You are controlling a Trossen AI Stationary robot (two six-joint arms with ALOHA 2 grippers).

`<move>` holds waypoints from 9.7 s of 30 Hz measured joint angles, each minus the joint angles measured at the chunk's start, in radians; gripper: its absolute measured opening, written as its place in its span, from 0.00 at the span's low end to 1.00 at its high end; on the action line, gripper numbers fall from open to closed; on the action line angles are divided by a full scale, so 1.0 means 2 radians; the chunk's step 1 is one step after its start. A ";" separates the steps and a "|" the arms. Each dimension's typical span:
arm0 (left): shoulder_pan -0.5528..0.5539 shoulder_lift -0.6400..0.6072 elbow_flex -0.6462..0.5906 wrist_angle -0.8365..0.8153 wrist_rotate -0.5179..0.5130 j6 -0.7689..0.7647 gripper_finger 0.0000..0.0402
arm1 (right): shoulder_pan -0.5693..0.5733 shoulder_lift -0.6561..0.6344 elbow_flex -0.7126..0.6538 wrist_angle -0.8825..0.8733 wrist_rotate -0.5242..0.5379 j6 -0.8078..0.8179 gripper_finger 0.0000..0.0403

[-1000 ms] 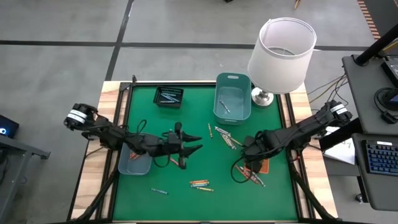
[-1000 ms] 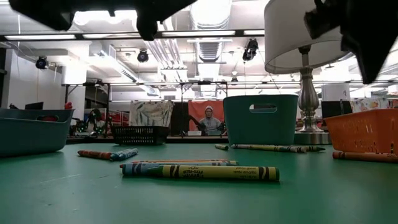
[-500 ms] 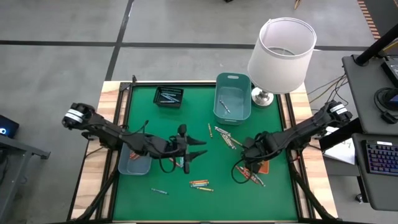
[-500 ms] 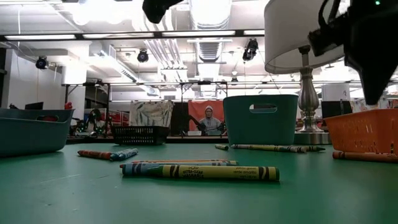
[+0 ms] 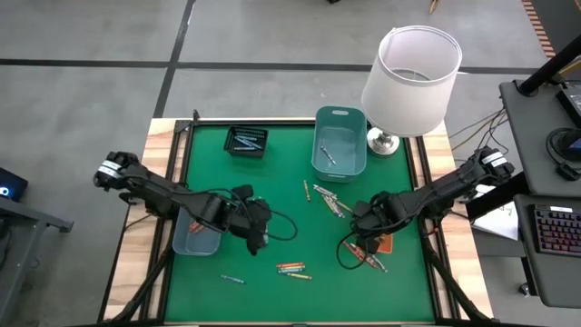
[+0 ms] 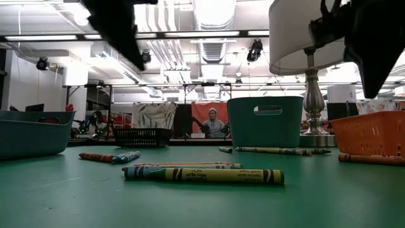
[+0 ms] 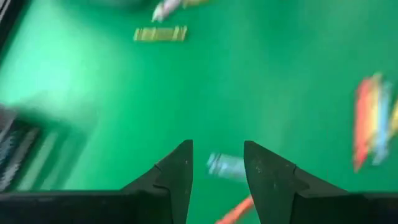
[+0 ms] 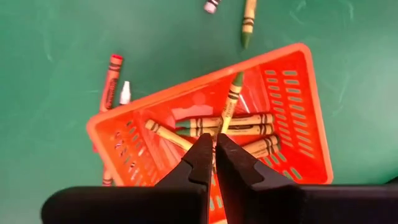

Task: Sort crayons
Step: Put the orange crayon into the blue bin, then put the green crayon into the orange bin

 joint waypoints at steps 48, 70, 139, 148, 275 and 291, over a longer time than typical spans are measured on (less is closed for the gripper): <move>-0.006 0.030 -0.193 0.176 0.128 0.132 0.31 | 0.003 0.000 0.024 0.007 0.000 -0.042 0.03; -0.006 0.030 -0.218 0.213 0.130 0.129 0.20 | 0.003 0.000 0.024 0.020 0.000 -0.042 0.03; -0.046 -0.074 -0.149 -0.294 0.176 -0.069 0.05 | 0.003 -0.001 0.024 0.031 0.012 -0.074 0.03; -0.046 -0.071 -0.150 -0.292 0.169 -0.080 0.15 | 0.003 -0.001 0.024 0.034 0.013 -0.073 0.03; -0.045 -0.246 -0.138 0.057 -0.340 0.134 0.16 | -0.129 0.329 0.283 0.102 0.208 0.131 0.26; -0.045 -0.246 -0.138 0.053 -0.340 0.136 0.16 | -0.149 0.380 0.279 0.109 0.211 0.136 0.26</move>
